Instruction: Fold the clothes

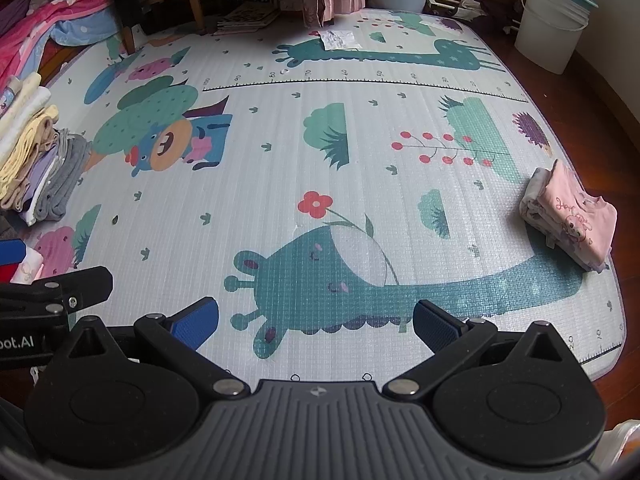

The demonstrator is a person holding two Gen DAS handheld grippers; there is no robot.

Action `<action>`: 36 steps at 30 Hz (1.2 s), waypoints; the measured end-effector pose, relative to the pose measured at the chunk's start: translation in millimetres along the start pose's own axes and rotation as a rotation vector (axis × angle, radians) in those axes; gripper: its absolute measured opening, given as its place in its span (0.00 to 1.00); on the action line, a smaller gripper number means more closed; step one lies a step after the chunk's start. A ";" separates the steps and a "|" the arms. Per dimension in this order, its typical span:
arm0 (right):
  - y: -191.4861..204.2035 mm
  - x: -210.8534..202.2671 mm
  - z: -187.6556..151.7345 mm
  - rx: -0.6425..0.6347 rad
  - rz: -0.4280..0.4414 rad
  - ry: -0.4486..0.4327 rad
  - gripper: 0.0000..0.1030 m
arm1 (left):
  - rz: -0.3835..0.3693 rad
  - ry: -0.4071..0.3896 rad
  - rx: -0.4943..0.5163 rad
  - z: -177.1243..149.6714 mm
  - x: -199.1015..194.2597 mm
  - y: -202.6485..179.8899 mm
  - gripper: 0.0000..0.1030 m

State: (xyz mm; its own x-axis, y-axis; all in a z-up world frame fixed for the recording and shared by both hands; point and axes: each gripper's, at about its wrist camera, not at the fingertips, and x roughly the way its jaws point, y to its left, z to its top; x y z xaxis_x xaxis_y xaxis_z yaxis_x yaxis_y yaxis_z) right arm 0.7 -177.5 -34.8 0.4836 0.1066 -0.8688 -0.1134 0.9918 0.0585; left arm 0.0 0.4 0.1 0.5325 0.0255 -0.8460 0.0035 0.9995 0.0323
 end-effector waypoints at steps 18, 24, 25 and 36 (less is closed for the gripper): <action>-1.4 -0.2 -1.1 -0.002 -0.003 0.005 1.00 | -0.014 0.015 -0.014 3.2 5.4 3.3 0.99; -0.9 0.2 -0.7 -0.001 -0.003 0.007 1.00 | -0.013 0.014 -0.016 2.9 6.0 4.2 0.99; -0.8 0.3 -0.7 -0.002 -0.003 0.007 1.00 | -0.013 0.014 -0.017 2.8 5.8 4.3 0.99; 0.1 2.2 -1.2 -0.002 -0.002 0.011 1.00 | -0.013 0.014 -0.018 1.7 4.0 1.7 0.99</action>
State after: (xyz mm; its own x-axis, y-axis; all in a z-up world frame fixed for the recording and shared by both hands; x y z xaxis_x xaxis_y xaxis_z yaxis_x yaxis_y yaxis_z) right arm 0.7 -177.2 -37.4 0.4746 0.1041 -0.8740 -0.1144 0.9919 0.0560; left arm 3.5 2.1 -2.3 0.5203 0.0129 -0.8539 -0.0054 0.9999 0.0118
